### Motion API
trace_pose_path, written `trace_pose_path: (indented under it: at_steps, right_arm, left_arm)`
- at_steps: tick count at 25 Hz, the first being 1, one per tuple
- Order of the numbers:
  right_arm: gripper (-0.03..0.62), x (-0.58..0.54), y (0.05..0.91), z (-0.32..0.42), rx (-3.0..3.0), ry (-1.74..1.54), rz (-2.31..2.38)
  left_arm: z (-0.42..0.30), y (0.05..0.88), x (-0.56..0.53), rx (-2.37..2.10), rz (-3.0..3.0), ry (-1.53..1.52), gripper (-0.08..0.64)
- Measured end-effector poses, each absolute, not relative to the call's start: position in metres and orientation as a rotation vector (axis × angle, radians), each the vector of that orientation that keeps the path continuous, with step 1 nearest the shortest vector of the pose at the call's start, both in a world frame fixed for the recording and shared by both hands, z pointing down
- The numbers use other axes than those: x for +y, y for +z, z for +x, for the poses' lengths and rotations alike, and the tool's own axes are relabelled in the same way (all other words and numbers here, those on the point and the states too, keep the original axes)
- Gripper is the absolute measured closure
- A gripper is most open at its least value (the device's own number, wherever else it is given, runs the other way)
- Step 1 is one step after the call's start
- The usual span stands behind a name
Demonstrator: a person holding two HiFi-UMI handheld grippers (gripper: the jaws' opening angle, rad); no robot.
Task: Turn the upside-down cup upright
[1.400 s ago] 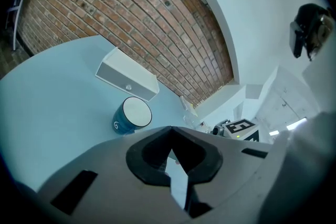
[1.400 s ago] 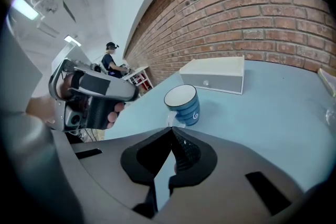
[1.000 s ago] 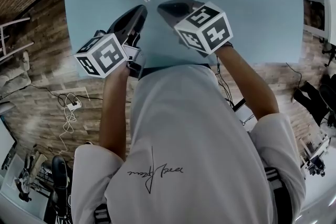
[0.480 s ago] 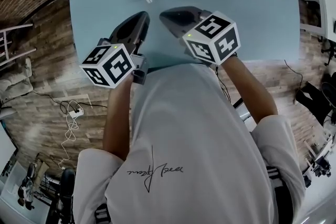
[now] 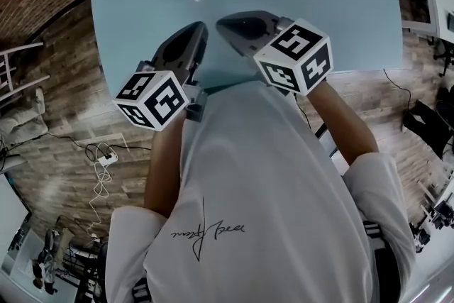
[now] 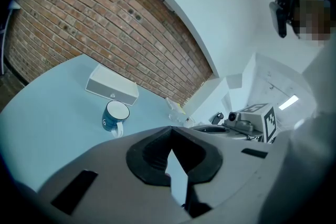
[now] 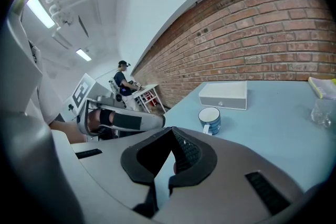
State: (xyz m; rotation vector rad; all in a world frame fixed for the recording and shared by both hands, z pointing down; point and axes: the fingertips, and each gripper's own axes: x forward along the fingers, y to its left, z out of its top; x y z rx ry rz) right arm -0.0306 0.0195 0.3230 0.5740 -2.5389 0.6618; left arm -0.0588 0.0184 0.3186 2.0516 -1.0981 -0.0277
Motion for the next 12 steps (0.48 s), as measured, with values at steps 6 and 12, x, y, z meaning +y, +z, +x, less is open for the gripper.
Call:
trace_pose_path:
  at_steps: [6, 12]
  right_arm:
    - [0.572, 0.0197, 0.3192, -0.0307, -2.54, 0.654, 0.578]
    - [0.572, 0.021, 0.3205, -0.0353, -2.542, 0.656, 0.555]
  left_arm:
    - [-0.0618, 0.3206, 0.0247, -1.096, 2.039, -0.032, 0.551]
    - [-0.0603, 0.3213, 0.0262, -1.077, 2.035, -0.042, 0.549]
